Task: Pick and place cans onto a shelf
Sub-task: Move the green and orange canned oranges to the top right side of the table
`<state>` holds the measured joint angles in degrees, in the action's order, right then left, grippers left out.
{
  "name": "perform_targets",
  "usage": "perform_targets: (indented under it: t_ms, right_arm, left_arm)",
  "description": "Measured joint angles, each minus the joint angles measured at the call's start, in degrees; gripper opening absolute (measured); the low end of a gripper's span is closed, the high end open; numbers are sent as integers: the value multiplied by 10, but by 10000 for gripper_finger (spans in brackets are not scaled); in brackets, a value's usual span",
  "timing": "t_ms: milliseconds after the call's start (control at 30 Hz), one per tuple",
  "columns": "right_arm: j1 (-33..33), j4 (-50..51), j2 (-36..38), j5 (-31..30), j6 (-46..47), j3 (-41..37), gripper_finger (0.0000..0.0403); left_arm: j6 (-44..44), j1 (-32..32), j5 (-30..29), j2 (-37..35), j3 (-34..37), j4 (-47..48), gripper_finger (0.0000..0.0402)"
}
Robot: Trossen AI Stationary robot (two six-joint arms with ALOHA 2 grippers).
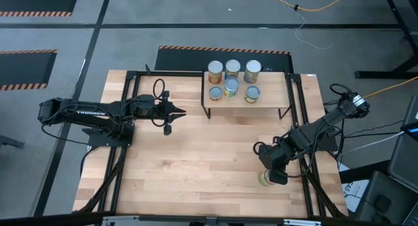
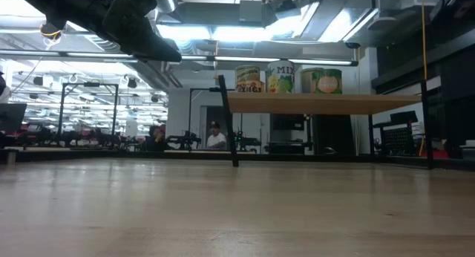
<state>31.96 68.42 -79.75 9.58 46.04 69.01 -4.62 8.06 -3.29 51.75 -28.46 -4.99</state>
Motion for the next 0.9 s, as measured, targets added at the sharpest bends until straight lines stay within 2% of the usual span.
perform_targets:
  t_ms: [533,900]
  right_arm:
    - [0,-15,-1,0,0,0,67]
    - [12,-15,-35,4,-33,1,67]
  left_arm:
    - [0,0,0,0,0,0,44]
    - [0,0,0,0,0,1,44]
